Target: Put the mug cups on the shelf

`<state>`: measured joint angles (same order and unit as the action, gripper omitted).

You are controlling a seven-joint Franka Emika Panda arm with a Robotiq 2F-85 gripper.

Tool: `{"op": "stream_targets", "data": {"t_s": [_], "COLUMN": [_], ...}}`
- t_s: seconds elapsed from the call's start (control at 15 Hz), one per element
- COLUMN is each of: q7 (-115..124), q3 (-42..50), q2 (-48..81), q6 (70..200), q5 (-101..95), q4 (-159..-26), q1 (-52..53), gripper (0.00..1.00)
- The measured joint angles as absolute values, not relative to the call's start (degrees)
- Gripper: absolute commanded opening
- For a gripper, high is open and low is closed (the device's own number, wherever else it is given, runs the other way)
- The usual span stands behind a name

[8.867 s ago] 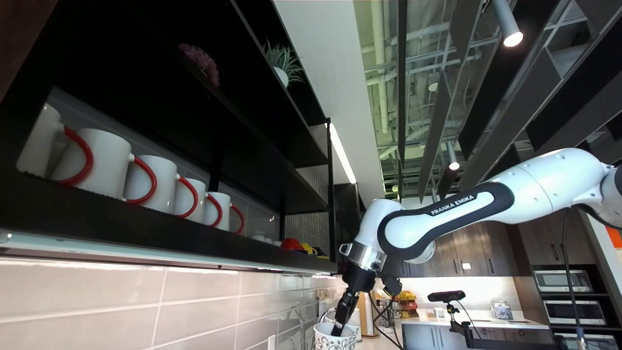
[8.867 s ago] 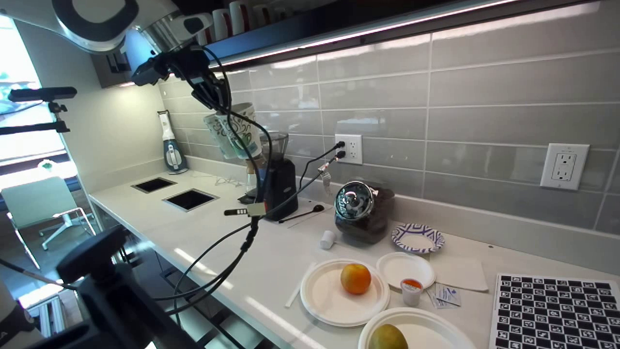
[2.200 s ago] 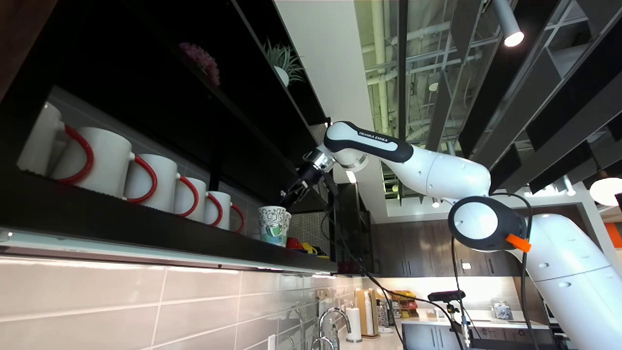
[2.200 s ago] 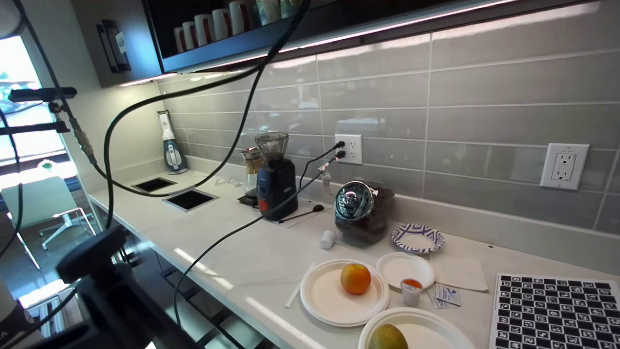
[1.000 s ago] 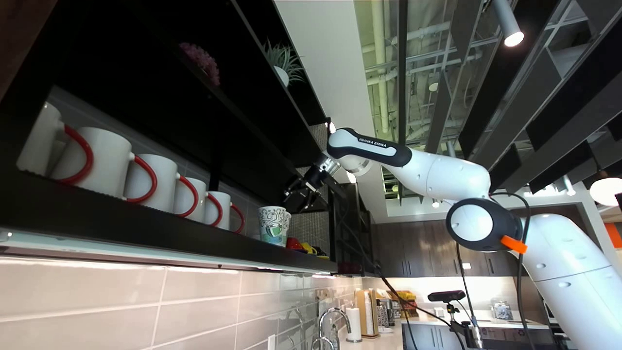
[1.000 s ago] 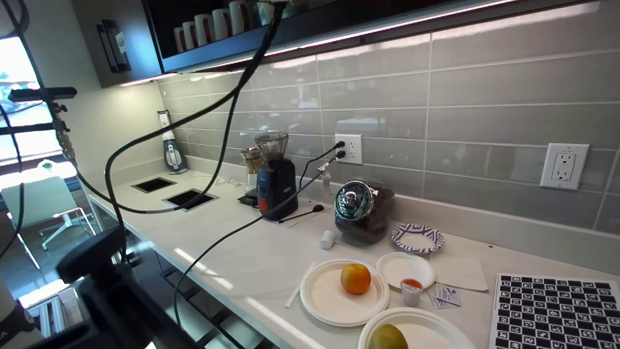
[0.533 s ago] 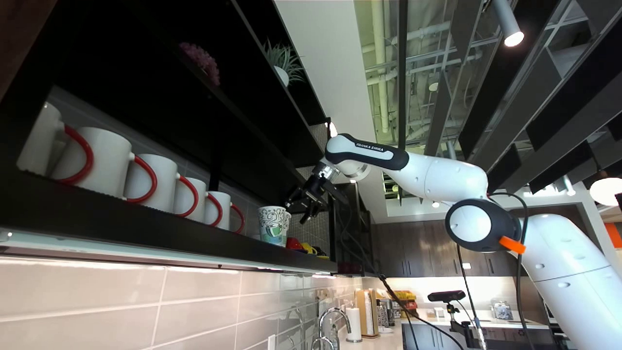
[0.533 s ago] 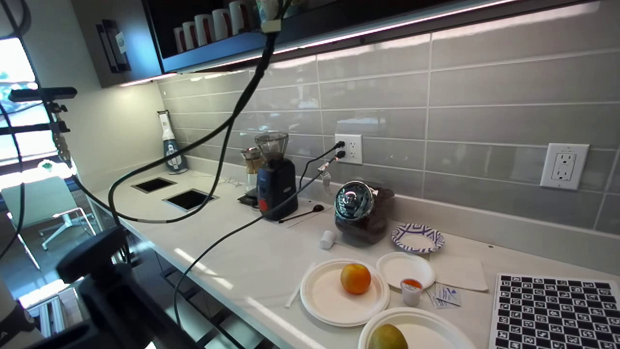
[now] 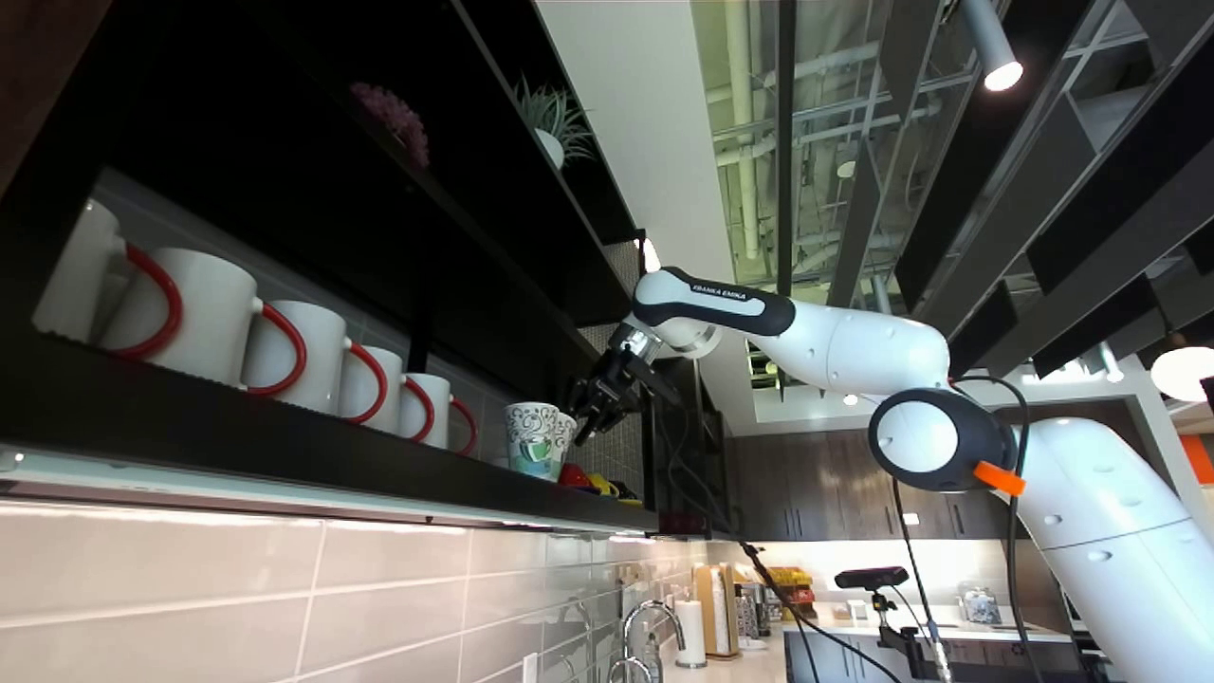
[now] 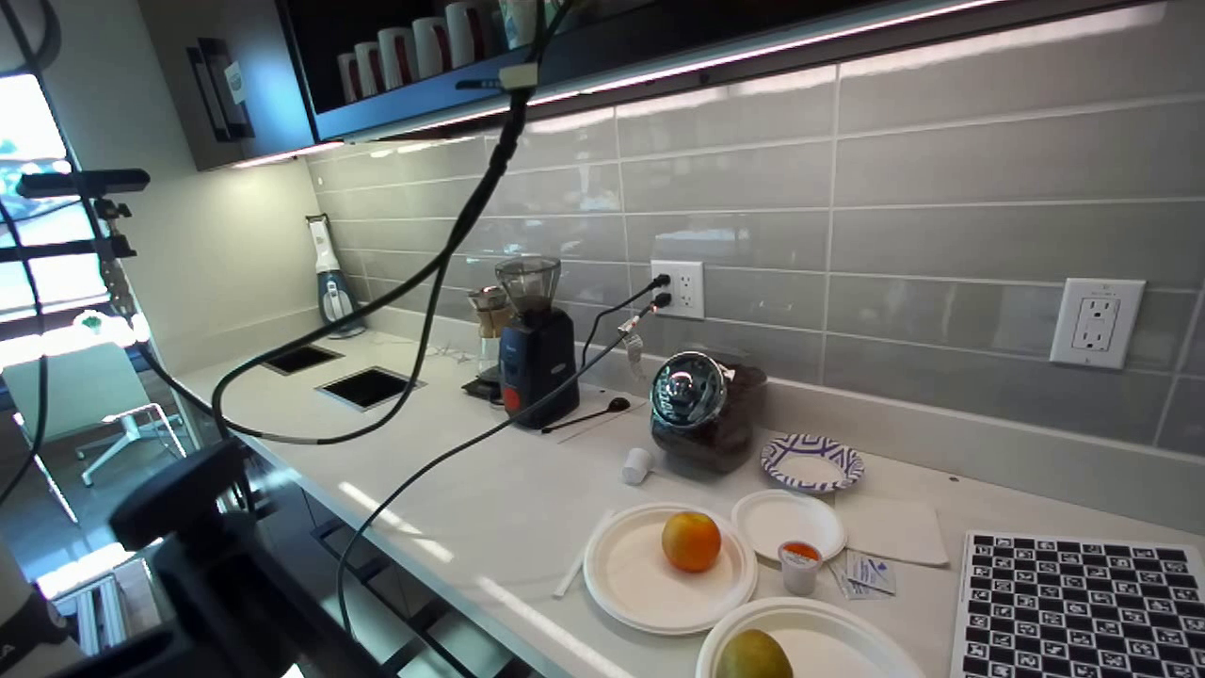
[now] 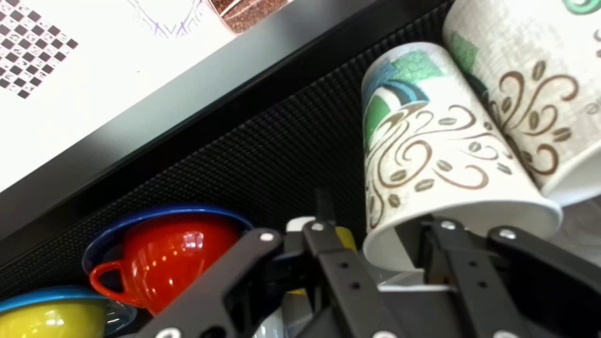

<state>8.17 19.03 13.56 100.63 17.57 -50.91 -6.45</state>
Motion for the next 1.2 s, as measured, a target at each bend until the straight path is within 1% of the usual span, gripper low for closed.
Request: {"op": "stream_targets", "data": {"t_s": [0.07, 0.13, 0.4, 1.2], "q7": [8.7, 9.2, 11.0, 10.1], "q3": [19.0, 19.0, 19.0, 19.1], "q2": [13.6, 13.7, 13.9, 13.8], "q6": [100.6, 100.6, 100.8, 103.1], "q5": [17.6, 17.6, 17.6, 14.1], "q4": [-50.9, -50.9, -50.9, -49.8], "q1": [-6.5, -6.5, -6.6, -6.2], "gripper": [0.04, 0.00, 0.01, 0.01]}}
